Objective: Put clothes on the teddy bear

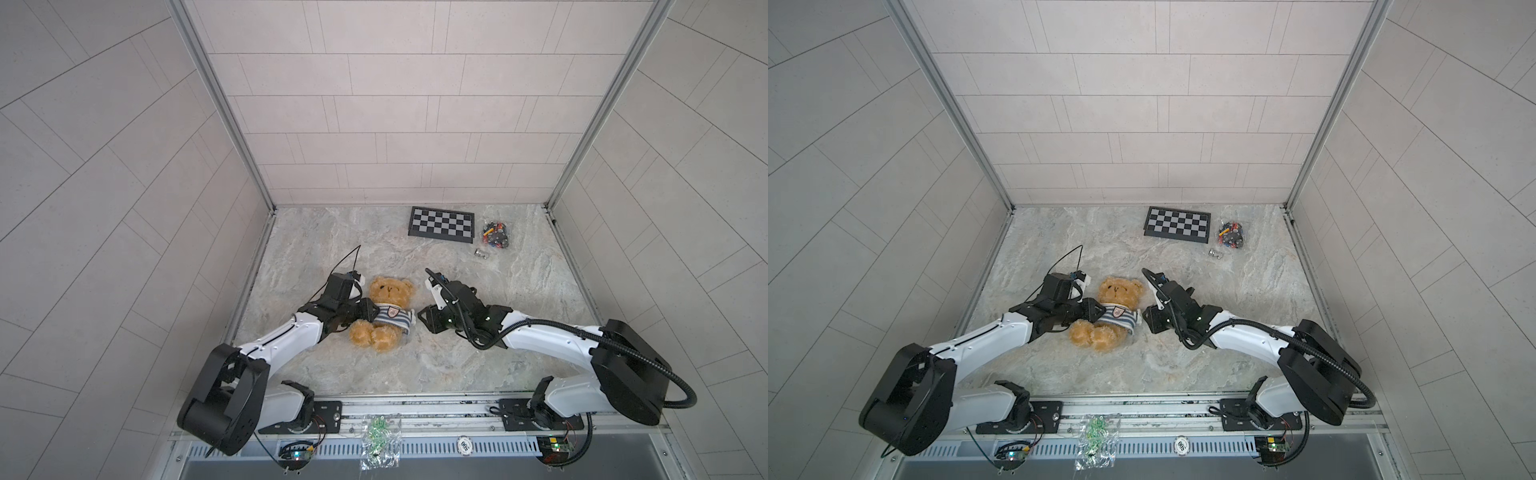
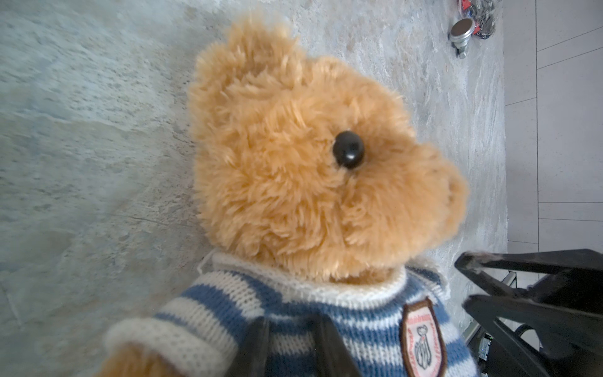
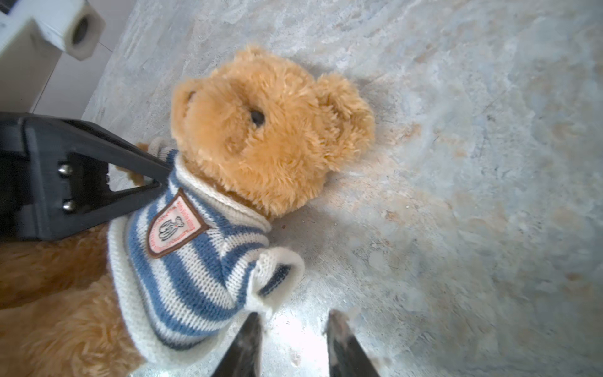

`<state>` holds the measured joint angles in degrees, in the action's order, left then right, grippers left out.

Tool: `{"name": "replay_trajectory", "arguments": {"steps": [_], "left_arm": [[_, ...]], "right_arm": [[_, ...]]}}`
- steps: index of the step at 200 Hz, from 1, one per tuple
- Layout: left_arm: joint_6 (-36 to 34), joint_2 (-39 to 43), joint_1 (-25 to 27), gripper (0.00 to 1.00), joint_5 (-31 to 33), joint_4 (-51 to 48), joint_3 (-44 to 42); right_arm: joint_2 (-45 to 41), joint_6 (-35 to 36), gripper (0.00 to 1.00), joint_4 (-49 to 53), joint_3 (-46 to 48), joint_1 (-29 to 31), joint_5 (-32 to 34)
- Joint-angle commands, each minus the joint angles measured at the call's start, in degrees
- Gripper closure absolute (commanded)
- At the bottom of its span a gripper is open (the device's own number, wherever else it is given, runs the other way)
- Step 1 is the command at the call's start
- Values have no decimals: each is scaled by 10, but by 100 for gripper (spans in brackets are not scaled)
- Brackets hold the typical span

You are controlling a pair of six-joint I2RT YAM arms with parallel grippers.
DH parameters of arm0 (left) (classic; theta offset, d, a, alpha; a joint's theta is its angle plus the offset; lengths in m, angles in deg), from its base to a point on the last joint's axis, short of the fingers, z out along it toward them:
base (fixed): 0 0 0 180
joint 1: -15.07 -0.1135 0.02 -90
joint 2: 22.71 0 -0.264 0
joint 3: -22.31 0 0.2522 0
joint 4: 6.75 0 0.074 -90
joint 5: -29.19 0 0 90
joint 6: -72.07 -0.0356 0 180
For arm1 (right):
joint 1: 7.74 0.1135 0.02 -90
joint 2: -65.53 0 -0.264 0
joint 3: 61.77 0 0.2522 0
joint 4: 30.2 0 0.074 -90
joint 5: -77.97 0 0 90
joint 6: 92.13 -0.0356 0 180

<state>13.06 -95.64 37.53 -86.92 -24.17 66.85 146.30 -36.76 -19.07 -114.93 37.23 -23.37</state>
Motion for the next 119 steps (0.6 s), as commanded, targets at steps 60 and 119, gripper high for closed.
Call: {"name": "replay_trajectory", "arguments": {"steps": [60, 119], "left_arm": [[-7, -16, -3, 72, 0, 1, 5], [-4, -33, -4, 72, -7, 8, 16]], "right_arm": [[89, 35, 78, -3, -74, 8, -80], [88, 47, 73, -14, -98, 56, -131]]}}
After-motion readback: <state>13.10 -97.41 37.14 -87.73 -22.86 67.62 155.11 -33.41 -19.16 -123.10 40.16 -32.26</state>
